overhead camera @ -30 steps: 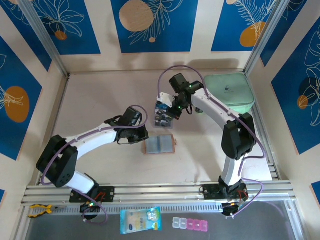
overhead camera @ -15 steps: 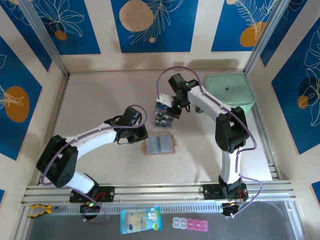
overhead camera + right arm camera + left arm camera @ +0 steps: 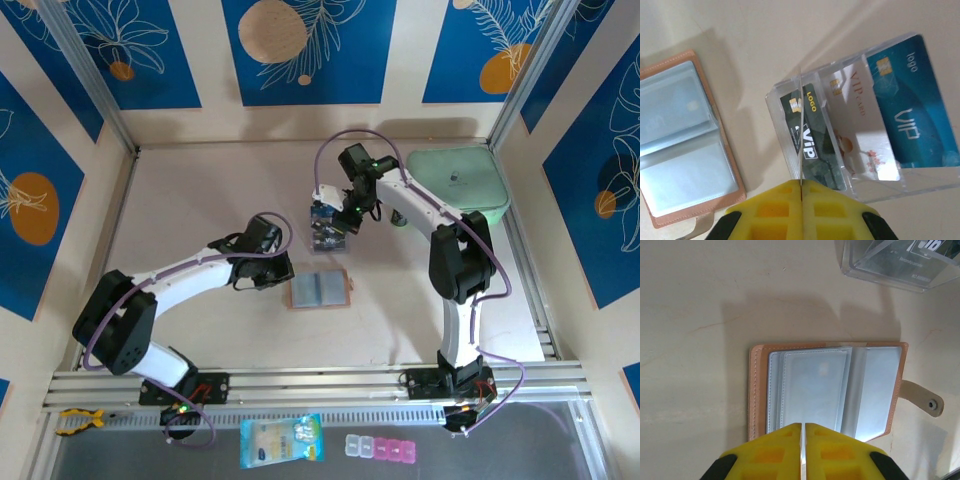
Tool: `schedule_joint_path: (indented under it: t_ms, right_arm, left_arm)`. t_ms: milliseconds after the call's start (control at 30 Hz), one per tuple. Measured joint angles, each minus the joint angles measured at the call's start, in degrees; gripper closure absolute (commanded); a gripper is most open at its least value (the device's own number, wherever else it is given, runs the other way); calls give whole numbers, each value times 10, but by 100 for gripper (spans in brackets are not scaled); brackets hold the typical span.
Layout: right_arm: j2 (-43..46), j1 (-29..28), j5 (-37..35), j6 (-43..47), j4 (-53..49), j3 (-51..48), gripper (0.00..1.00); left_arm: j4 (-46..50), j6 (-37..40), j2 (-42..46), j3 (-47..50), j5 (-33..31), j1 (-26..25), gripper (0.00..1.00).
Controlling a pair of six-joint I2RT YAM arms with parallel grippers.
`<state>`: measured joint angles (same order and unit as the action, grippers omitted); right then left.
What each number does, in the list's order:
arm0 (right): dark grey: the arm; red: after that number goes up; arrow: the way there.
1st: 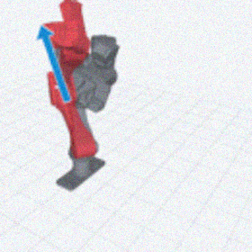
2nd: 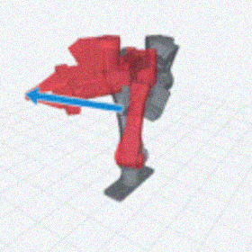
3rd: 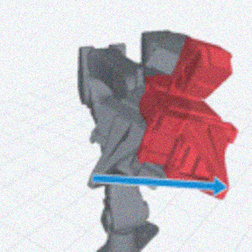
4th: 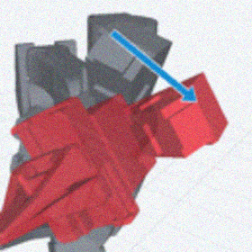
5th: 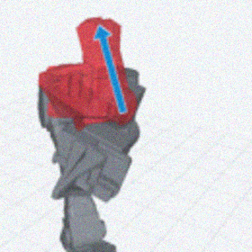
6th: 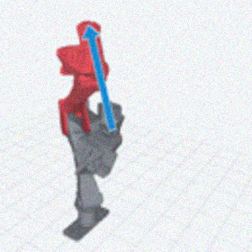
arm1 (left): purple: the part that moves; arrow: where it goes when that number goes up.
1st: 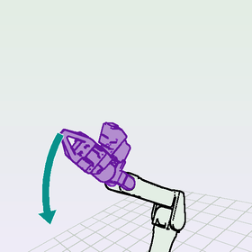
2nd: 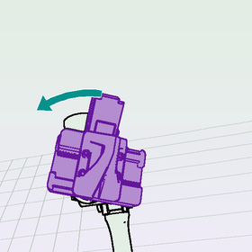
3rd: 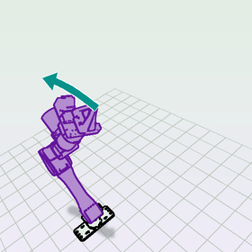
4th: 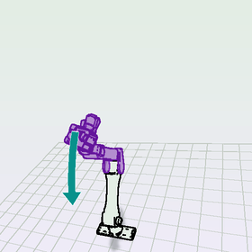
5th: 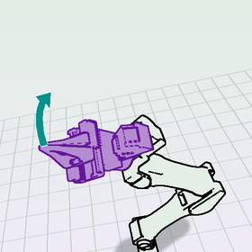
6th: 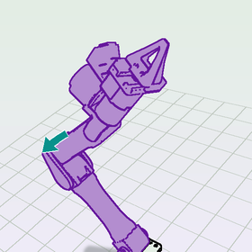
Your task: Take the credit cards out of the card holder
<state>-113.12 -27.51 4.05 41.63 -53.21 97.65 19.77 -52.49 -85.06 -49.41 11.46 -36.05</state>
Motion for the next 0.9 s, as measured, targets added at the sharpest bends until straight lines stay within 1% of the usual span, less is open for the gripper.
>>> schedule_joint_path:
  t_ms: [533,900]
  right_arm:
    - [3,21,-4,19,-2,-2,100]
    - [-2,16,25,25,-23,-10,100]
  left_arm:
    - [0,0,0,2,0,0,89]
    - [0,-1,0,6,0,0,89]
